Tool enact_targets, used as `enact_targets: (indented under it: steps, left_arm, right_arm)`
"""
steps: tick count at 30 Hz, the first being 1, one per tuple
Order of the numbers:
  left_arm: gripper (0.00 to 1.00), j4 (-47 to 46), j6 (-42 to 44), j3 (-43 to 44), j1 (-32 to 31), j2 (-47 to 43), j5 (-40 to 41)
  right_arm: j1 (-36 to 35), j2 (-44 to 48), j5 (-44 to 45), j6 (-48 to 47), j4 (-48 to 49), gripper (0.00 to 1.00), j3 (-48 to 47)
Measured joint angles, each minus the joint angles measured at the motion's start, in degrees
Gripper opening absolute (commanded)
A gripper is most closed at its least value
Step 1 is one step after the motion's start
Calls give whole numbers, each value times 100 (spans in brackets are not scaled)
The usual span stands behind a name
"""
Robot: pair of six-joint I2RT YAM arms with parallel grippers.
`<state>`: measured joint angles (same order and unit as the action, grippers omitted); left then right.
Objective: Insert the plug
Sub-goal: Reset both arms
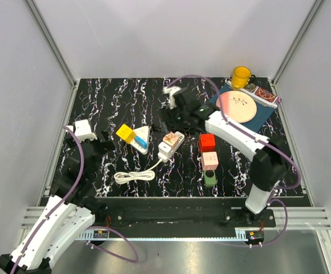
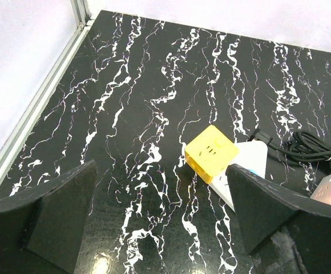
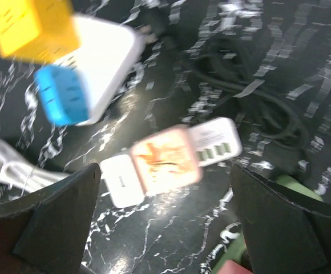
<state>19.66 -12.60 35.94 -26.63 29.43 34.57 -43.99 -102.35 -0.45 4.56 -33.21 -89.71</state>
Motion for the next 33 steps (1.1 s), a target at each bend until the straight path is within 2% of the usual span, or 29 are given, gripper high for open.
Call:
enact_targets:
  steps: [7,13,18,23,28,33]
  left_arm:
    - [99,-22,-26,-59,0,-564,103]
    - [99,-66,-31,-271,0,-1349,444]
    - [99,-125,-48,-313,0,-1843,623]
    - [99,-247,-42,-380,0,-2232,688]
    - [99,-302,-24,-415,0,-2404,776]
    - [99,-310,17,-459,0,-2492,839]
  right_arm:
    - [1676,1241,317,970,433,100,953]
    - [2673,3174,1268,1436,533,100,2133]
    - [2750,5018,2363,1377,586,100,2916]
    - [2750,6535,3042,1110,699,100,3637]
    - [2750,7720,3412,787,826,100,4301]
    - [2750,8476,3554,621,946,100,4754]
